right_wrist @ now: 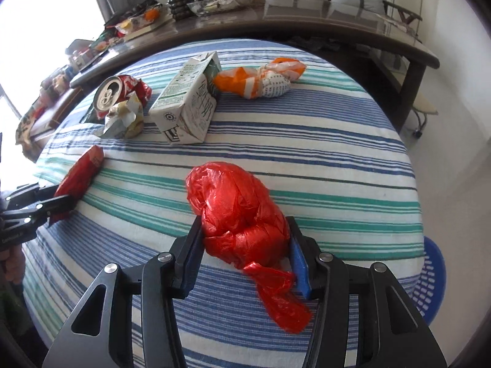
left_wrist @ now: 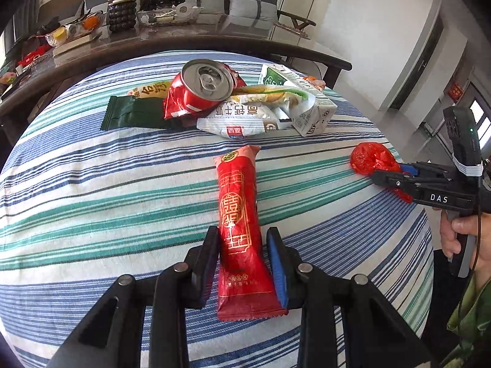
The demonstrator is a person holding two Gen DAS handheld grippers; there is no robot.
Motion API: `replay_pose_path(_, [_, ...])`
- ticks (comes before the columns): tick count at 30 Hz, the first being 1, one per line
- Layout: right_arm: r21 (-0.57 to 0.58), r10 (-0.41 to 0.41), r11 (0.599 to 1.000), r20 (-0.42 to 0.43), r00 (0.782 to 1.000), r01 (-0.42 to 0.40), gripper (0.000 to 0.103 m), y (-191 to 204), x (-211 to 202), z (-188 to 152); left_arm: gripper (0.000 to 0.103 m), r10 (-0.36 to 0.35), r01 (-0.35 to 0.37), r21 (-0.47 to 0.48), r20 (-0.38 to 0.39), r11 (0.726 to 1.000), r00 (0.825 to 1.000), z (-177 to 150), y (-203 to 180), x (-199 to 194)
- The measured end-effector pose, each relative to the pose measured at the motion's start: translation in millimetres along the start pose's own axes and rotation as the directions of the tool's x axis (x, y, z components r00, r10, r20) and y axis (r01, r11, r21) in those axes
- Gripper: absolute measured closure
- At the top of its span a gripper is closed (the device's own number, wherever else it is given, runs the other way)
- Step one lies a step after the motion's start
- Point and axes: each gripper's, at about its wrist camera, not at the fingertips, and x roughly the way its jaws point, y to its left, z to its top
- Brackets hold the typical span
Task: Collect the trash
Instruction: 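Grasp the red plastic bag with the right tool while left tool grasps red sausage wrapper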
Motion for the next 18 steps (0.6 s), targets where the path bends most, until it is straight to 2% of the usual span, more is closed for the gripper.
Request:
replay_pose_path(3, [-0.003,0.022,1.0,-0.012,1.0,-0.022,0.048,4,-8,-12,0.071,-0.002,0.002,-0.017,0.007,1.0,1.0,-10,-12,-6])
replay_pose_path(5, [-0.001,0.075,0.997,-0.023,0.997,-0.075,0.045,8,-13,-21,0.07,-0.019,0.019,-0.027,0.002,0.999,1.0,-16,-17,-9])
replay_pose_path(7, [0.001,0.131,0.991,-0.031,0.991,-0.131,0.035,11,-19,-30,0.06,-0.027,0.027,-0.019,0.001,0.999,1.0,-22,-22,-12])
replay_pose_path(8, [-0.001,0.165,0.986,-0.038,0.986,-0.165,0.033,14,-22,-34,0.056,-0.039,0.039,-0.012,-0.002,0.999,0.999,-24,-24,-14])
replay_pose_path(9, [-0.003,0.206,0.978,-0.047,0.977,-0.206,0.029,16,-25,-39,0.045,-0.051,0.051,-0.006,-0.005,0.999,0.999,-26,-27,-15])
replay_pose_path(10, [-0.007,0.254,0.967,-0.058,0.965,-0.255,0.025,18,-27,-42,0.04,-0.059,0.059,0.001,-0.008,0.998,0.998,-28,-28,-16])
replay_pose_path(12, [-0.033,0.321,0.945,-0.071,0.944,-0.324,0.023,23,-33,-46,0.039,-0.063,0.063,0.025,-0.011,0.998,0.998,-29,-32,-17])
replay_pose_path(14, [-0.09,0.31,0.945,-0.06,0.949,-0.315,0.021,26,-41,-47,0.039,-0.051,0.052,0.046,-0.005,0.998,0.999,-27,-35,-17])
replay_pose_path(16, [-0.136,0.244,0.96,-0.025,0.969,-0.245,0.017,27,-46,-43,0.039,-0.043,0.042,0.043,0.003,0.998,0.999,-23,-33,-15])
replay_pose_path(18, [-0.137,0.193,0.972,-0.003,0.981,-0.192,0.014,22,-45,-38,0.039,-0.042,0.042,0.029,0.005,0.999,0.999,-18,-31,-13])
